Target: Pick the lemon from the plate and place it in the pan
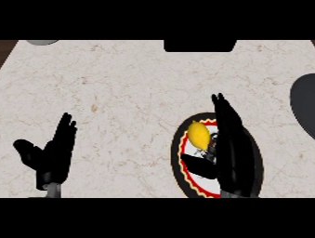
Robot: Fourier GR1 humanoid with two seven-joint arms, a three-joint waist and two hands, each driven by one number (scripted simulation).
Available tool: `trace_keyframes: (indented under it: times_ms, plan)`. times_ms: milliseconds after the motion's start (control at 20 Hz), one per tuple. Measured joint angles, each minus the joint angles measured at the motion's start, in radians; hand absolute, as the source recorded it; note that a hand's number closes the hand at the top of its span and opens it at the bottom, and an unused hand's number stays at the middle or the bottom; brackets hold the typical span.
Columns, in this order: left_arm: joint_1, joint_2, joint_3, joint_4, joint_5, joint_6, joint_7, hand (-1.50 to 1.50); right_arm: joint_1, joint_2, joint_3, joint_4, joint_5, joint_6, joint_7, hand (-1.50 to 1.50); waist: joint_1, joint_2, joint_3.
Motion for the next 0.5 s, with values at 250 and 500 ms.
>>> trace_keyframes:
  times_ms: [250,500]
  plan:
    - [-0.003,0.005,0.001,-0.007,0.002,-0.008,0.01,0.0,-0.12,-0.003,-0.034,0.071,-0.006,0.318,0.173,-1.5,0.011,0.003,-0.001]
    - [-0.011,-0.001,0.001,-0.004,0.005,-0.012,0.019,0.0,-0.298,0.004,-0.091,0.181,-0.063,0.569,0.292,-1.5,0.015,0.005,0.0]
